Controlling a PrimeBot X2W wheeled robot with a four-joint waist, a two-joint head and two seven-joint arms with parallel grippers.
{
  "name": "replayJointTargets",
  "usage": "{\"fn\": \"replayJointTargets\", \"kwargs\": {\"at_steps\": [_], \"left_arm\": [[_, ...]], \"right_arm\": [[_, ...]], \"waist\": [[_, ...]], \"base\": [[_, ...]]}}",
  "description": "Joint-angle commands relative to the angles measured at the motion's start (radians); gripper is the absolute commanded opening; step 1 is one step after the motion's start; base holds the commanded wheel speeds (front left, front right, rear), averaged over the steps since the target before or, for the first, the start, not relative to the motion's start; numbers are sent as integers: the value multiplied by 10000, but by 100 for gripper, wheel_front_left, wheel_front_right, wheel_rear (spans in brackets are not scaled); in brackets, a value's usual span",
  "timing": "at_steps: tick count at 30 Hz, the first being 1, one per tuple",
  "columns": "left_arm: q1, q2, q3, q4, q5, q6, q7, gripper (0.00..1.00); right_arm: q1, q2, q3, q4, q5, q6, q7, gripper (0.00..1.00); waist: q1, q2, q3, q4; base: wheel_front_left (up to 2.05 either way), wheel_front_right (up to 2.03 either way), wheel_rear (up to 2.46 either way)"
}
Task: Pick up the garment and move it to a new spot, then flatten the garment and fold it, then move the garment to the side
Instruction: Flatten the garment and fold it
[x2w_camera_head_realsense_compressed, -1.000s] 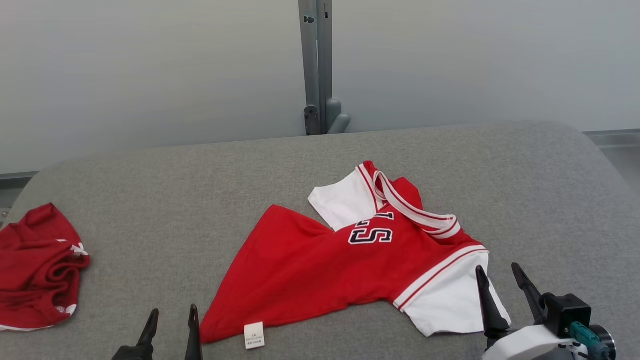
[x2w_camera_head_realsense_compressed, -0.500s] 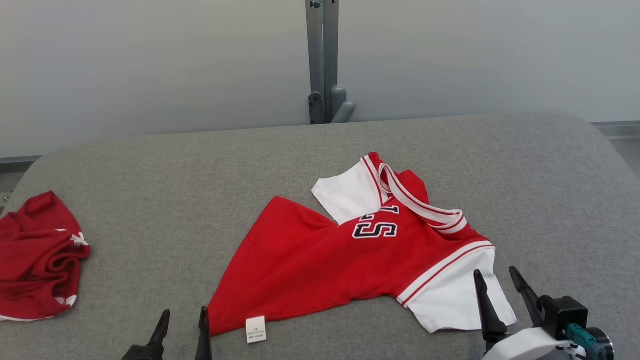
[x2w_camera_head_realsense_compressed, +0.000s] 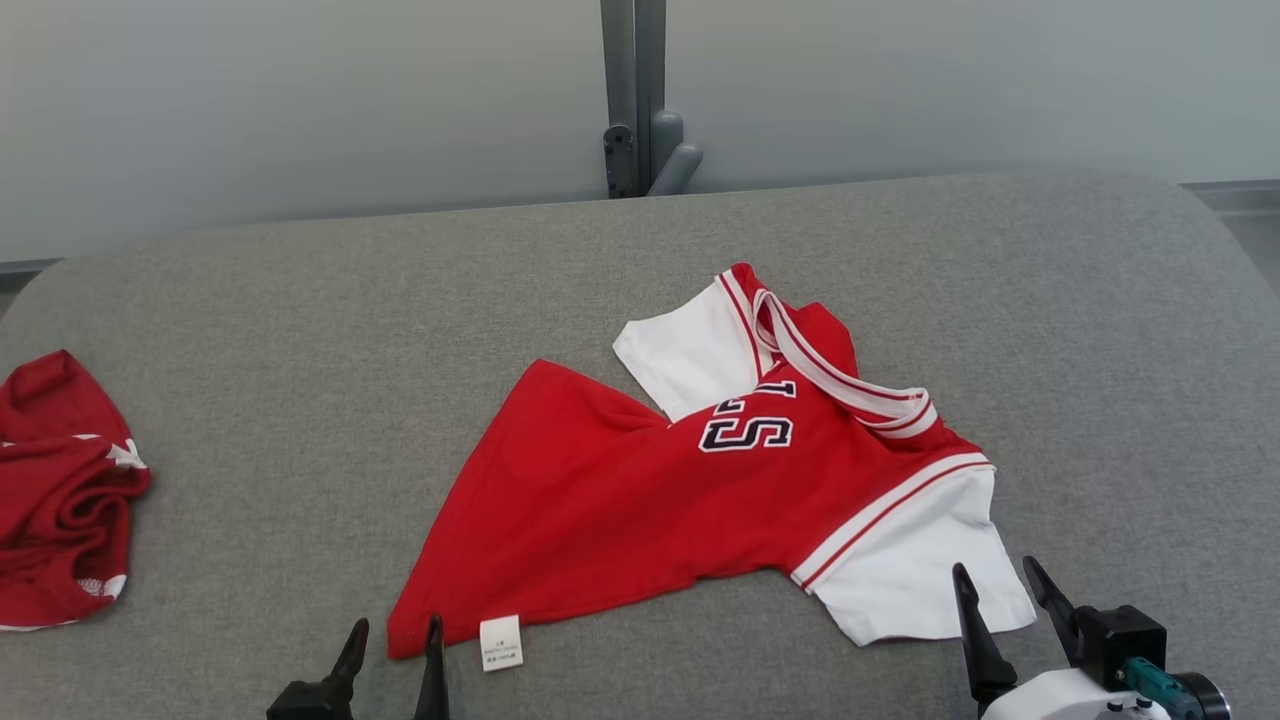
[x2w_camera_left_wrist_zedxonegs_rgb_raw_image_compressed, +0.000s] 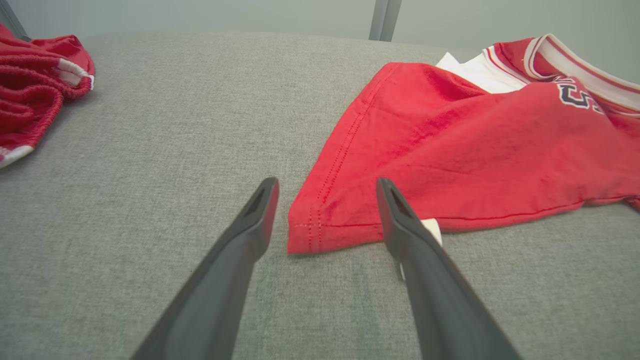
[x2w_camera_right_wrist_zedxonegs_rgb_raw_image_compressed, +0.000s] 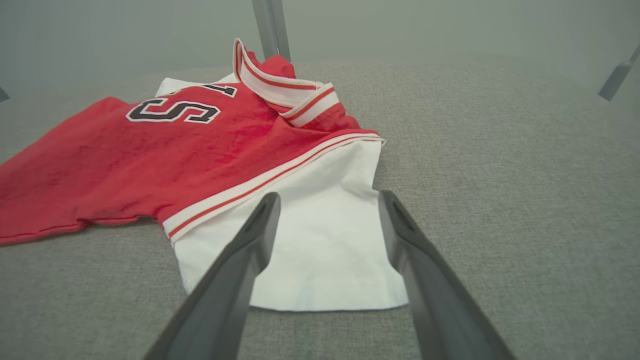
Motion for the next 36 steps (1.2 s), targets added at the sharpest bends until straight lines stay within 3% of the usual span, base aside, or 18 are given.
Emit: {"fn": "replayJointTargets", "kwargs": {"at_steps": [1,23,24,25,26,36], "left_arm": [[-161,37,-16,27,-63,60,7,100],[-903,37,-102,1268,-608,239,6,100],[-923,37,-112,1323,-628,206,6,89],[-904,37,-115,1363,-659,191,6,37],[-900,37,-112,1379,-682,169,7,0],[-879,37,-57,1096,-548,99,7,0]], "right_arm": [[-124,-35,-12,3,-76,-10,-33,100],[-507,-43,-147,319,-372,-10,-33,100],[-504,-46,-183,334,-382,-10,-33,100],[-497,-49,-221,357,-378,-10,-33,100],[-489,-54,-250,373,-375,-10,-33,100],[-553,-44,-710,1082,-250,-10,-33,100]], "waist": [[0,65,85,-39],[0,65,916,-247],[0,65,921,-266],[0,65,917,-283],[0,65,921,-298],[0,65,923,-204]], "base": [[0,0,0],[0,0,0],[0,0,0],[0,0,0],[0,0,0],[0,0,0]]}}
